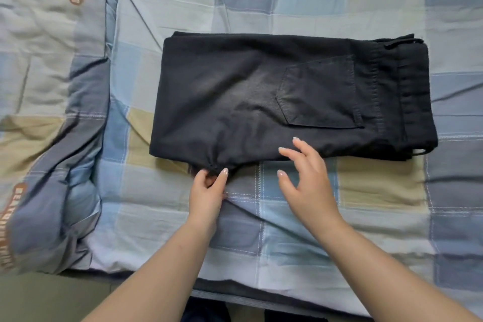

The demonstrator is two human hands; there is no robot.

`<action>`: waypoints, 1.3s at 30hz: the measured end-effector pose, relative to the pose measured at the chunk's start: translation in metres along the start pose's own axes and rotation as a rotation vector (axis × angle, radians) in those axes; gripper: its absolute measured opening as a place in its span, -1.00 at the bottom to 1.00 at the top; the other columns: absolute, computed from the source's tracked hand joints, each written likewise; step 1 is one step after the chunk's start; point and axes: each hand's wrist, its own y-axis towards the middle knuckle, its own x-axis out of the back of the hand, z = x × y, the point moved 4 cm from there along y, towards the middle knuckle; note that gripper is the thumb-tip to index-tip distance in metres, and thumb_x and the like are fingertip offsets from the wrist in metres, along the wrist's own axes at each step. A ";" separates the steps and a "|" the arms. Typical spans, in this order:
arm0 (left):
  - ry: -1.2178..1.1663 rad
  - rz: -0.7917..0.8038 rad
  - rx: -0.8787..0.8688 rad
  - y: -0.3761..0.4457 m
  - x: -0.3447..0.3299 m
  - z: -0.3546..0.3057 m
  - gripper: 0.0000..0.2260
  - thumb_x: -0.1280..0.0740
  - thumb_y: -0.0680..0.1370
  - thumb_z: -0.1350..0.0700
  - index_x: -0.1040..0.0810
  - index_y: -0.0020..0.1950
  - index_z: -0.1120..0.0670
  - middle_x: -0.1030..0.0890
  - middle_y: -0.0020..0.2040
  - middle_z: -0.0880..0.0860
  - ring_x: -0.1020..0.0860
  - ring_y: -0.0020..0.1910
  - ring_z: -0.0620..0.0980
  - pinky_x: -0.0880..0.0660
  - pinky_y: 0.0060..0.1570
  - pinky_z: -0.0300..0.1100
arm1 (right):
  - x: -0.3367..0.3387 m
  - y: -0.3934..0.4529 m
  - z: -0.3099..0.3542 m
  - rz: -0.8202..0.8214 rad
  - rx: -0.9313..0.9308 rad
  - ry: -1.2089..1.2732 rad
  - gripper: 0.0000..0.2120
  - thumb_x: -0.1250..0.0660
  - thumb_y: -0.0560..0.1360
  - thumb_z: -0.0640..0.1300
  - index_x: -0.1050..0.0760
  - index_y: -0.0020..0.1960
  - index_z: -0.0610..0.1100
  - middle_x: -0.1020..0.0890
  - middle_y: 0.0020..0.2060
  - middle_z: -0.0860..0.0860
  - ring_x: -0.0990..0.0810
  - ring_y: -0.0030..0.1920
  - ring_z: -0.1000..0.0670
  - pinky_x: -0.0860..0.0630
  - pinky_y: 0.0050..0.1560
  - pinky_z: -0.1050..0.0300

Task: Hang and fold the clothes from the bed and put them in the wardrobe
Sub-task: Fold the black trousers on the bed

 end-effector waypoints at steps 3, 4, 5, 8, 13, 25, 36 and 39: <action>0.132 0.041 0.054 0.016 0.008 0.011 -0.67 -0.32 0.58 0.07 -0.31 -0.34 0.06 -0.35 -0.41 0.00 -0.32 -0.33 -0.01 -0.33 -0.28 -0.13 | -0.028 0.002 0.007 0.061 0.021 -0.063 -0.65 -0.34 0.48 -0.24 -0.50 0.26 -0.10 -0.35 0.40 -0.03 -0.23 0.45 -0.04 -0.05 0.39 0.26; 0.203 0.060 0.049 0.021 0.012 0.013 -0.66 -0.32 0.58 0.06 -0.30 -0.35 0.06 -0.36 -0.40 0.03 -0.33 -0.31 0.01 -0.32 -0.26 -0.11 | -0.037 0.002 0.009 0.081 0.034 -0.096 -0.65 -0.34 0.48 -0.23 -0.51 0.26 -0.10 -0.36 0.40 -0.04 -0.22 0.45 -0.04 -0.08 0.42 0.19; 0.273 0.087 0.038 0.022 0.015 0.013 -0.67 -0.32 0.57 0.05 -0.32 -0.35 0.07 -0.40 -0.38 0.04 -0.36 -0.29 0.02 -0.34 -0.23 -0.10 | -0.043 0.003 0.011 0.097 0.048 -0.136 -0.65 -0.35 0.48 -0.23 -0.51 0.26 -0.10 -0.36 0.40 -0.04 -0.22 0.46 -0.05 -0.12 0.44 0.10; 0.473 0.085 -0.130 0.019 0.029 0.003 -0.73 -0.35 0.55 0.04 -0.39 -0.29 0.06 -0.48 -0.33 -0.03 -0.42 -0.31 -0.05 -0.39 -0.22 -0.21 | -0.054 0.010 0.015 0.077 0.091 -0.255 -0.64 -0.33 0.46 -0.19 -0.52 0.25 -0.13 -0.40 0.39 -0.08 -0.26 0.45 -0.09 -0.24 0.41 -0.13; 0.766 -0.001 -0.989 0.003 0.014 -0.049 -0.80 -0.23 0.52 0.05 -0.57 0.05 0.07 -0.57 0.14 0.01 -0.45 0.19 -0.05 -0.33 0.20 -0.17 | -0.063 0.053 0.039 -0.064 0.323 -0.485 -0.60 -0.18 0.41 -0.11 -0.56 0.20 -0.14 -0.50 0.31 -0.11 -0.37 0.28 -0.05 -0.43 0.10 -0.11; 1.558 -0.040 -0.900 0.123 0.047 -0.049 -0.29 0.01 0.50 -0.34 -0.22 0.53 0.05 -0.14 0.56 0.14 -0.11 0.53 0.13 -0.04 0.44 0.17 | -0.041 0.104 -0.033 0.178 0.317 -1.064 -0.25 0.06 0.47 0.34 -0.24 0.49 -0.09 -0.20 0.51 -0.13 -0.18 0.50 -0.13 -0.06 0.44 -0.25; 1.579 0.005 -0.949 0.149 -0.004 -0.130 -0.24 0.20 0.46 -0.42 0.08 0.57 -0.08 0.16 0.59 0.07 0.19 0.56 0.05 0.18 0.48 0.17 | -0.057 0.185 0.024 0.145 0.257 -1.009 -0.22 0.14 0.49 0.41 0.23 0.55 0.02 0.24 0.54 -0.04 0.25 0.53 -0.05 0.21 0.45 -0.30; 1.477 -0.146 -0.698 0.172 -0.001 -0.133 -0.26 0.13 0.48 -0.42 0.17 0.57 -0.11 0.20 0.58 0.05 0.21 0.55 0.04 0.15 0.46 0.20 | -0.033 0.201 0.001 0.111 0.105 -1.007 -0.19 0.17 0.46 0.45 0.24 0.55 0.01 0.22 0.54 -0.04 0.25 0.53 -0.05 0.20 0.46 -0.26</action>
